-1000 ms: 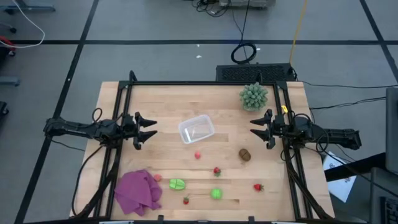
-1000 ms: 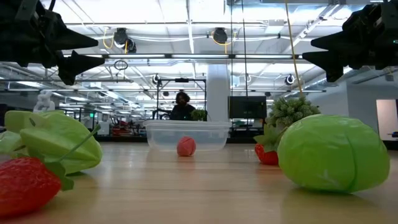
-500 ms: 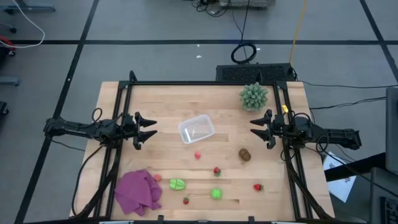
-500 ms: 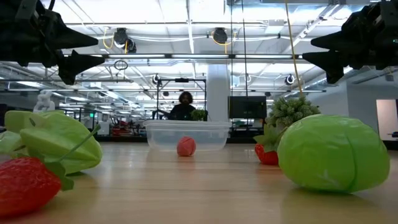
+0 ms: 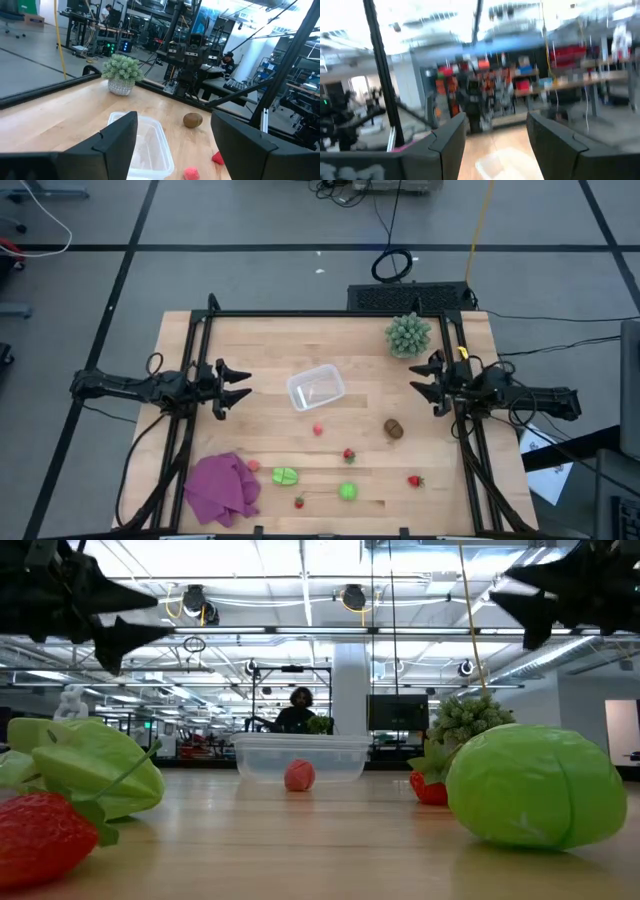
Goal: Pick and placing Produce into tupperware
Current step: Put the brown kiwi into the transparent container
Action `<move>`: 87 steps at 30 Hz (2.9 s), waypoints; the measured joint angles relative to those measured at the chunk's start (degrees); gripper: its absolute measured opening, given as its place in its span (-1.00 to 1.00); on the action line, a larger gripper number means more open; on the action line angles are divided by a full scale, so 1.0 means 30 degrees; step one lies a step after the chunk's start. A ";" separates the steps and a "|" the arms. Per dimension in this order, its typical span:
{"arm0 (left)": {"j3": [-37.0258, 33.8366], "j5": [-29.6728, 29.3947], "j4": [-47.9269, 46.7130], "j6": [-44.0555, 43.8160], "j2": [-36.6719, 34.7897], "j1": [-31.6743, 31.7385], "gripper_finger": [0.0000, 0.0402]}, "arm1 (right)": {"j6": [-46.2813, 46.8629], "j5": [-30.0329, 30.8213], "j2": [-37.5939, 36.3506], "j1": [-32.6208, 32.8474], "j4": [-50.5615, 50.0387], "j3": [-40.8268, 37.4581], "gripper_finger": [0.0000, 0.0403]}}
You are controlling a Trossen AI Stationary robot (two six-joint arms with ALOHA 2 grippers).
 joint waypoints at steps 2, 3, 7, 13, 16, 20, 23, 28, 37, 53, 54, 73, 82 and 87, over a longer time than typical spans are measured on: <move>0.1016 0.0479 -0.0115 0.0568 -0.0015 0.0000 0.28 | -0.0841 -0.0098 -0.0008 0.0000 0.1492 0.0345 0.00; 0.1759 0.0796 -0.0577 0.0904 -0.0015 0.0000 0.28 | -0.1424 -0.0396 -0.0015 0.0000 0.1750 0.0689 0.00; 0.5816 0.1472 -0.4791 0.1960 0.0198 -0.0015 0.28 | -0.3608 -0.1574 0.0467 0.0000 0.1605 0.2993 0.00; 1.2267 0.0179 -0.9417 0.3211 0.1670 0.0007 0.28 | -0.6768 -0.2023 0.3361 0.0000 0.0974 0.8081 0.00; 1.4922 0.0103 -0.9682 0.4170 0.2531 0.0004 0.28 | -0.7810 -0.1980 0.5387 0.0000 -0.0213 1.1735 0.00; 1.8212 -0.0492 -1.1399 0.5241 0.3686 0.0000 0.28 | -0.8081 -0.1923 0.8706 0.0000 -0.3890 1.7396 0.00; 2.0481 -0.2247 -1.4204 0.5099 0.4685 0.0000 0.28 | -0.8197 -0.0865 1.1196 0.0000 -0.7929 2.2234 0.00; 2.2781 -0.4390 -1.8112 0.3490 0.6497 0.0007 0.28 | -0.8161 0.2964 1.5802 0.0000 -1.6215 2.9735 0.00; 2.3256 -0.6416 -2.2639 -0.0339 0.8683 0.0000 0.28 | -0.2193 0.5333 2.3139 -0.0007 -3.0817 3.7413 0.00; 2.3256 -0.6776 -2.9842 -0.5701 1.0795 0.0007 0.28 | 0.8282 -0.1981 2.5980 0.0440 -3.5609 3.1449 0.00; 2.3256 -0.6776 -2.9860 -0.5694 1.0828 0.0005 0.28 | 0.8737 -0.1963 2.5766 0.0674 -3.5577 3.0862 0.00; 2.3249 -0.7630 -2.9798 -0.5504 1.1497 0.0002 0.28 | 1.2947 -0.2029 2.3788 0.2878 -3.2325 2.1456 0.00; 2.3249 -0.7621 -2.9806 -0.5422 1.1708 0.0000 0.28 | 1.2446 -0.2165 2.3795 0.2878 -2.7895 1.9178 0.00; 2.3249 -0.7621 -2.9806 -0.5380 1.1708 0.0007 0.28 | 1.1746 -0.2679 2.3795 0.2878 -2.6070 1.8849 -0.01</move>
